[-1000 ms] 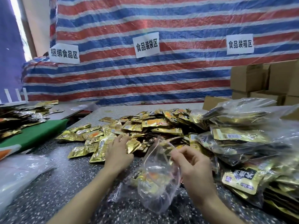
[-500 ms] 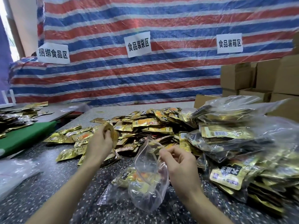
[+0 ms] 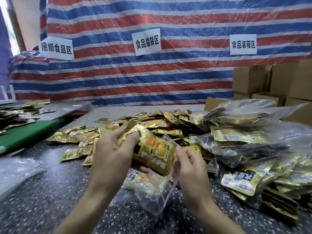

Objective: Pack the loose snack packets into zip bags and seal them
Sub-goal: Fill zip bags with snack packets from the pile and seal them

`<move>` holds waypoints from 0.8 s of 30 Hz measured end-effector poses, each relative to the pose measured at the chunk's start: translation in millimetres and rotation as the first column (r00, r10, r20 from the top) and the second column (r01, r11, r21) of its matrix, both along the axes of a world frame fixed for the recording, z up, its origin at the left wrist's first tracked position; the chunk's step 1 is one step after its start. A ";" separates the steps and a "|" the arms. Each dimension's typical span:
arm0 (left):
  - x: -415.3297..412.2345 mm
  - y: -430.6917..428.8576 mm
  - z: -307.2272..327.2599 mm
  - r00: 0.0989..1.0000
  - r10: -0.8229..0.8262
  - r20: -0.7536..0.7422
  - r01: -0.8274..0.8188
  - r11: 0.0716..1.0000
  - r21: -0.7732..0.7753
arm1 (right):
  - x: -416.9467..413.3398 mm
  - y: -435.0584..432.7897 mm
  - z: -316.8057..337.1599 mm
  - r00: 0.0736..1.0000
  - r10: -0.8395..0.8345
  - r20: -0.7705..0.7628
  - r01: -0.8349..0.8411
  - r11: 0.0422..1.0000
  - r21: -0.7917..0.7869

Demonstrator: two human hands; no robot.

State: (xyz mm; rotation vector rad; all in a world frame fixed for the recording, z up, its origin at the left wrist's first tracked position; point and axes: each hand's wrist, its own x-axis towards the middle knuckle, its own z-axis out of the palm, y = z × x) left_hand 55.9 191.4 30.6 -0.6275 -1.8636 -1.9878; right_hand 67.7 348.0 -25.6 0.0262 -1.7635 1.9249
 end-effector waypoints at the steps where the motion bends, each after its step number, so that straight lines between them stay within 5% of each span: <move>1: 1.7 5.3 -4.3 0.998 0.041 -0.045 -0.044 0.996 -0.083 | 0.4 -1.3 -0.8 1.000 0.002 -0.018 -0.002 1.000 -0.004; 5: 3.9 10.9 -12.1 0.964 0.142 -0.224 -0.202 0.940 -0.274 | 2.0 -3.1 -3.0 0.996 -0.043 -0.074 0.045 0.998 0.033; 11: -2.8 11.6 -18.8 0.999 -0.020 -0.035 -0.001 0.855 -0.518 | 4.6 -1.6 1.4 0.975 -0.099 -0.198 0.136 0.974 0.183; 16: -0.4 12.5 -19.7 0.966 -0.003 -0.258 -0.116 0.890 -0.441 | 6.0 -0.7 2.8 0.976 -0.063 -0.208 0.110 0.968 0.224; 21: -2.2 8.0 -11.1 0.809 0.099 -0.579 -0.423 0.783 -0.456 | 7.7 7.5 16.9 0.967 0.096 -0.236 -0.080 0.994 0.079; 24: -7.0 7.4 -9.7 0.793 0.060 -0.607 -0.413 0.784 -0.462 | 9.0 7.0 17.1 0.964 0.084 -0.252 -0.060 0.993 0.103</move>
